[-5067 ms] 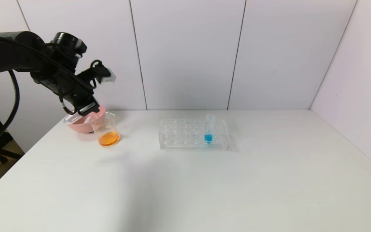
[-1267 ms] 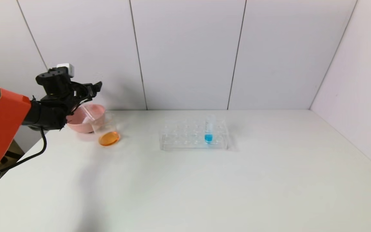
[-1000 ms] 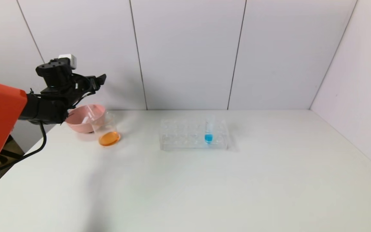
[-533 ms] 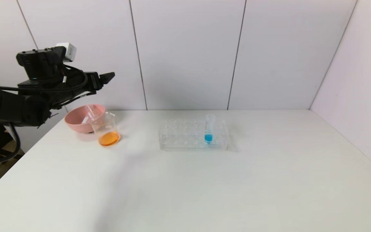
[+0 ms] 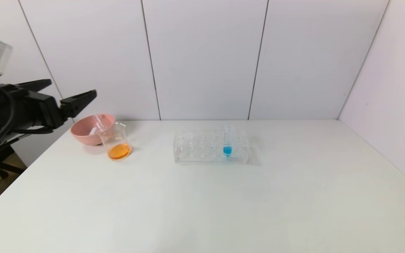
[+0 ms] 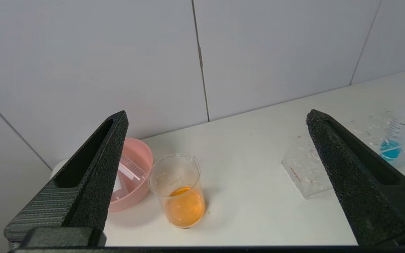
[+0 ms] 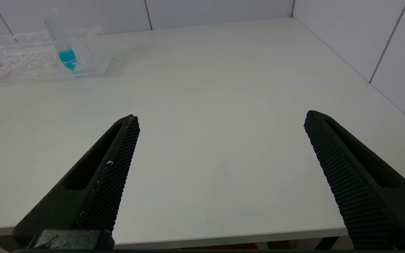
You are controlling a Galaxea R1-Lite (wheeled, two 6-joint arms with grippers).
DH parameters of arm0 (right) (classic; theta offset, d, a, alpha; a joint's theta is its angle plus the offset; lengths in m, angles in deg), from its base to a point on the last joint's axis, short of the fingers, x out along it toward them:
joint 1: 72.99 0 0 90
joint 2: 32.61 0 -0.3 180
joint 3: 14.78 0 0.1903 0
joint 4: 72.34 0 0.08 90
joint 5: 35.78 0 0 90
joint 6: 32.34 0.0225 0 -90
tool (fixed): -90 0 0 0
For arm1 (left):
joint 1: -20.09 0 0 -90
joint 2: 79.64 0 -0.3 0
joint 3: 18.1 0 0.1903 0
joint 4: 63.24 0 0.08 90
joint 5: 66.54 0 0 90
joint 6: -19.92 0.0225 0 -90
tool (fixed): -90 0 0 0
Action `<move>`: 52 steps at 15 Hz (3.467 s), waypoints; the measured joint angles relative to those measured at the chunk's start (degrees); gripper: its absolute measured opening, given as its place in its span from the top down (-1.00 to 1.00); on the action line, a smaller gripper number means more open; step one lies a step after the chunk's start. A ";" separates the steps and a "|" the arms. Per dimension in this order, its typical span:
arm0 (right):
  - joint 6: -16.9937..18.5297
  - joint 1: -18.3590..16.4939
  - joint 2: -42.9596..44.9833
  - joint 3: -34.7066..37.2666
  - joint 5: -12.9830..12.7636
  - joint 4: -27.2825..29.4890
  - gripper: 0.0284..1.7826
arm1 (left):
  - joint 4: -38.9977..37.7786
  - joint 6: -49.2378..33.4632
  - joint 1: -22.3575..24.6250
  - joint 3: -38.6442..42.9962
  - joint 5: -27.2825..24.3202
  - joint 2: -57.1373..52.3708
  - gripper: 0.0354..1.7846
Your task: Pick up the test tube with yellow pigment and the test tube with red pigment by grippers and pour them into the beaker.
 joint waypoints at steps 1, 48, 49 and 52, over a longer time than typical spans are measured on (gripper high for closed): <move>-0.02 0.00 0.00 0.00 0.02 0.00 -0.92 | 2.33 1.02 -0.26 1.66 1.62 -5.30 -0.98; -0.05 0.00 0.00 0.00 0.02 0.02 -0.92 | 37.68 -11.39 3.06 40.35 11.29 -72.35 -0.98; -0.02 0.00 0.00 0.00 0.00 0.02 -0.92 | 37.68 -11.40 3.06 40.35 11.29 -72.35 -0.98; -0.05 0.00 0.00 0.00 0.00 0.00 -0.92 | 37.68 -11.40 3.08 40.35 11.29 -72.33 -0.98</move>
